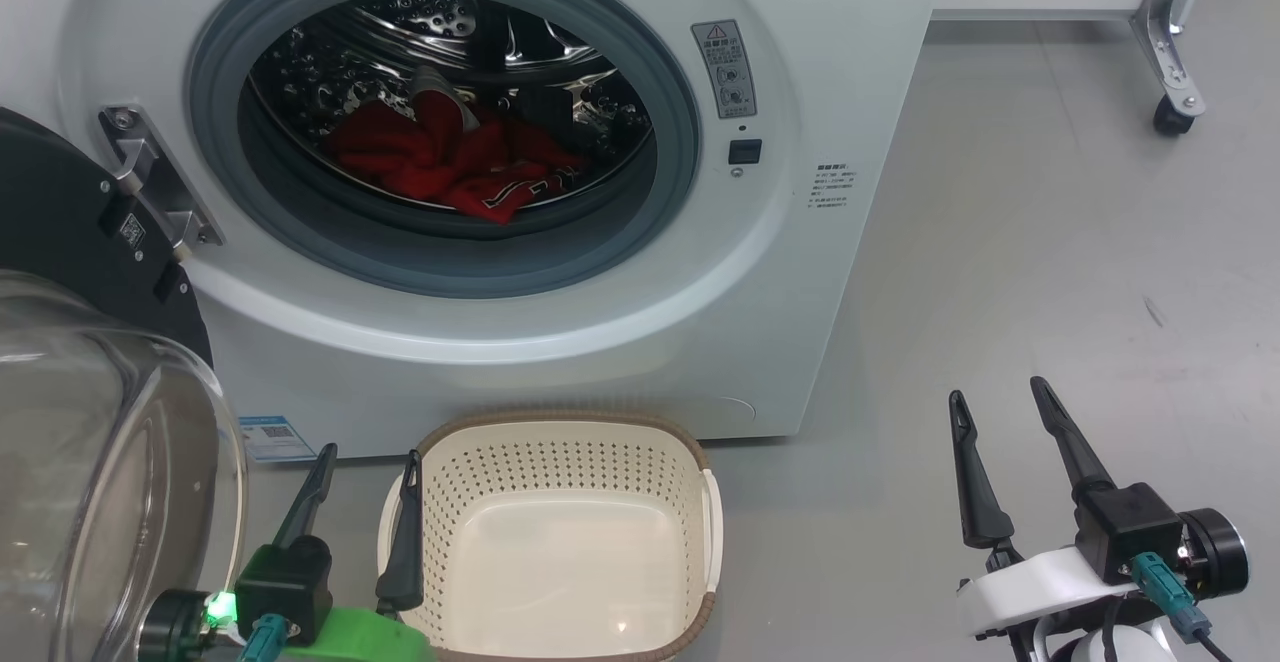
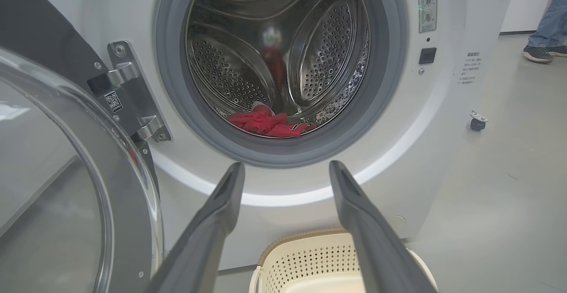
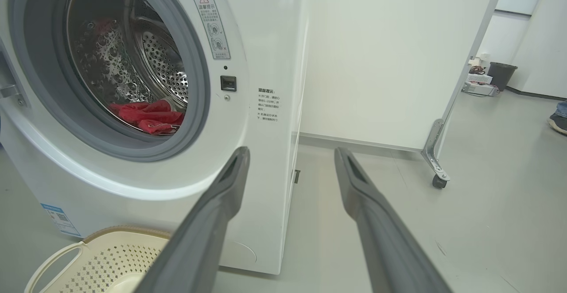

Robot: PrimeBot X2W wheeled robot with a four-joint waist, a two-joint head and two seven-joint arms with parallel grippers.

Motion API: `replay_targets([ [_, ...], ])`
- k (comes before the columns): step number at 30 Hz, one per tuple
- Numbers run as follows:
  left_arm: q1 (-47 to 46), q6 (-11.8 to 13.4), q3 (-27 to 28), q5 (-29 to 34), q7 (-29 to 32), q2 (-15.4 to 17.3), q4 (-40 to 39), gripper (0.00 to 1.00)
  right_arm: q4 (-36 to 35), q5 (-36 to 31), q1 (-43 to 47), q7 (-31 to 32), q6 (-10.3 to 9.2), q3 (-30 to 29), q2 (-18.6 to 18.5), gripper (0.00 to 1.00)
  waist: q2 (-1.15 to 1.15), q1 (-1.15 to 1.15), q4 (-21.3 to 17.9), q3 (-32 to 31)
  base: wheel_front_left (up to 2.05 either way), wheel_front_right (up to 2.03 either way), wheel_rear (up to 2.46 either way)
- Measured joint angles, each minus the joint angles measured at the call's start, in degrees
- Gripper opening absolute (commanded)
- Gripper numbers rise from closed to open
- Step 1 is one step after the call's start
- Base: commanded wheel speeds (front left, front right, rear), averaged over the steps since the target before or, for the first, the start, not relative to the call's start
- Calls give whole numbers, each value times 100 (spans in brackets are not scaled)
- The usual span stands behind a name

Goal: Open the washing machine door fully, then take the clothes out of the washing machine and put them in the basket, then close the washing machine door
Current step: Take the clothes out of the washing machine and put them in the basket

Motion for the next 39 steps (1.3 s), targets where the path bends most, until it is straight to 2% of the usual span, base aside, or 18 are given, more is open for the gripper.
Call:
replay_targets([
  [39,-5,7,-27,7,20,-2,129,100,27,-5,1,0,12,2,11,100,0,0,-18,-44,12,-12,0],
])
